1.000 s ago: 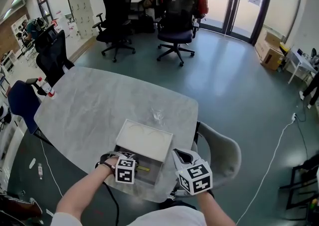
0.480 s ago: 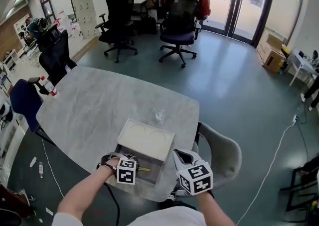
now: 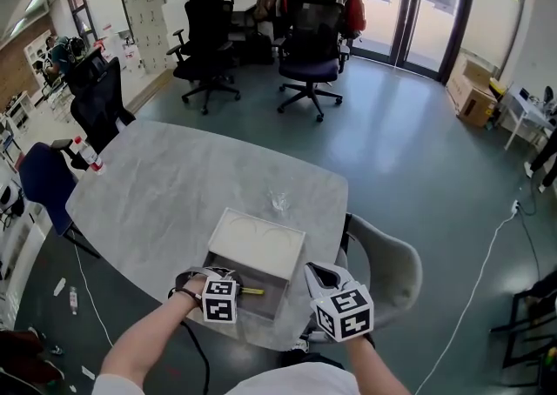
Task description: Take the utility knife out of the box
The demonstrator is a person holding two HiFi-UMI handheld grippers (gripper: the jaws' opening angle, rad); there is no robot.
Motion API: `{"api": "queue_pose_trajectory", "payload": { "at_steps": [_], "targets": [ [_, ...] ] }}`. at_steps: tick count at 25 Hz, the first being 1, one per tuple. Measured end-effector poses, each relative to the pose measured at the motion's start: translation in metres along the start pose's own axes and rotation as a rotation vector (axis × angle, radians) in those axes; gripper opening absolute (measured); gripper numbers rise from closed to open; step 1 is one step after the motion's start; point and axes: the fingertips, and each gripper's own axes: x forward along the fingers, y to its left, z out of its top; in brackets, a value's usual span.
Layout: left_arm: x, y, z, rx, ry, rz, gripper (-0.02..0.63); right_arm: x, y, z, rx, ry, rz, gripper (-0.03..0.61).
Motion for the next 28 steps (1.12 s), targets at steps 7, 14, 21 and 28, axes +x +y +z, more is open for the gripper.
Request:
{"api": "queue_pose_trajectory", "payload": {
  "at_steps": [7,14,21,28],
  "targets": [
    [-0.022,0.012,-0.005,-0.086,-0.05,0.106,0.061,-0.003,0.009,0.003,0.002,-0.017,-0.007,0.005],
    [-0.054,0.012,-0.01,-0.179,-0.12,0.201,0.061,-0.011,0.018,0.008,-0.006,-0.037,-0.015,0.005],
    [-0.089,0.018,-0.015,-0.301,-0.212,0.326,0.061,-0.019,0.032,0.008,-0.018,-0.052,-0.017,0.005],
    [-0.126,0.021,-0.02,-0.47,-0.345,0.434,0.061,-0.032,0.046,0.008,-0.035,-0.065,-0.027,0.005]
  ]
}}
